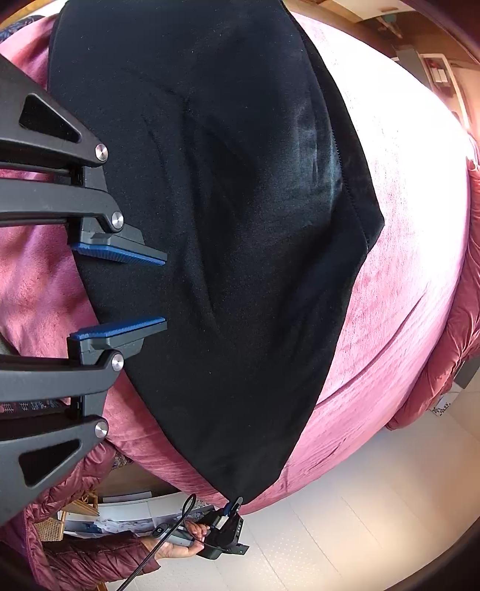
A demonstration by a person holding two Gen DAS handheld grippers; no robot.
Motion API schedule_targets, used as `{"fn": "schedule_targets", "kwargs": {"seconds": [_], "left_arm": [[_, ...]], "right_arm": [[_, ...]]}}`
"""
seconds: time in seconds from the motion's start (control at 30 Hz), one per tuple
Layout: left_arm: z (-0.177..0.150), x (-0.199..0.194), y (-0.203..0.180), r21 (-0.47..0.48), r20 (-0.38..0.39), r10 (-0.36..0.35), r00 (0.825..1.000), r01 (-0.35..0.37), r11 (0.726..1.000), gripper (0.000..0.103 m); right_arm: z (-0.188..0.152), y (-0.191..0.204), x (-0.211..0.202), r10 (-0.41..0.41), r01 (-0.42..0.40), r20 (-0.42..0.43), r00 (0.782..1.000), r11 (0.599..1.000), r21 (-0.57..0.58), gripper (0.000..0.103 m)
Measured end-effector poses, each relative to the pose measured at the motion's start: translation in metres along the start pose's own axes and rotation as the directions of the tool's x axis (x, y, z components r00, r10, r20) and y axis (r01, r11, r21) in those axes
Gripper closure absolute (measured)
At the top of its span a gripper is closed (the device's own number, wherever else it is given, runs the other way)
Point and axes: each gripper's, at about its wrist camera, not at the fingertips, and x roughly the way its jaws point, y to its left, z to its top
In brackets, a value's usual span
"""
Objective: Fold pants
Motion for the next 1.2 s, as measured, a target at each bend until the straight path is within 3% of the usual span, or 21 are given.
{"fn": "schedule_targets", "kwargs": {"seconds": [0.17,0.33,0.43,0.53,0.63,0.77,0.9,1.03,1.1,1.2], "left_arm": [[-0.003,0.007,-0.003,0.002,-0.016,0.003,1.0,-0.003,1.0,0.074],[-0.005,0.006,-0.002,0.009,-0.005,0.01,1.0,-0.01,1.0,0.074],[-0.007,0.006,0.0,-0.001,0.009,0.013,1.0,-0.013,1.0,0.074],[-0.009,0.003,0.003,0.0,0.024,0.01,1.0,-0.01,1.0,0.073],[-0.011,-0.002,0.006,0.015,0.035,0.02,0.999,-0.021,1.0,0.072],[-0.016,-0.011,0.001,0.105,0.063,0.038,0.997,-0.045,0.993,0.068],[-0.026,-0.011,-0.005,0.208,0.032,0.024,0.999,-0.03,0.978,0.064],[-0.037,-0.004,-0.015,0.277,-0.011,-0.012,1.0,0.014,0.961,0.064],[-0.039,0.003,-0.018,0.295,-0.033,-0.012,0.999,0.021,0.955,0.064],[-0.04,0.01,-0.016,0.276,-0.054,-0.014,0.998,0.028,0.961,0.066]], "right_arm": [[-0.006,-0.019,0.023,-0.069,0.071,-0.055,0.996,0.997,0.029,0.097],[-0.001,-0.018,0.022,-0.015,0.019,-0.054,0.998,0.998,0.059,0.09],[-0.009,-0.019,0.004,-0.024,0.026,-0.056,0.998,0.999,0.041,0.073],[-0.029,-0.013,-0.013,0.069,-0.066,-0.086,0.994,0.997,0.039,0.071],[-0.065,0.008,-0.019,0.183,-0.185,-0.167,0.969,0.983,0.008,0.071],[-0.119,0.042,-0.005,0.284,-0.303,-0.313,0.906,0.953,-0.011,0.071],[-0.161,0.066,0.015,0.303,-0.336,-0.406,0.862,0.942,-0.01,0.071],[-0.18,0.076,0.021,0.264,-0.303,-0.424,0.866,0.952,-0.027,0.074],[-0.183,0.078,0.021,0.236,-0.281,-0.409,0.882,0.958,-0.054,0.091],[-0.182,0.085,0.007,0.211,-0.267,-0.385,0.899,0.959,-0.097,0.096]]}}
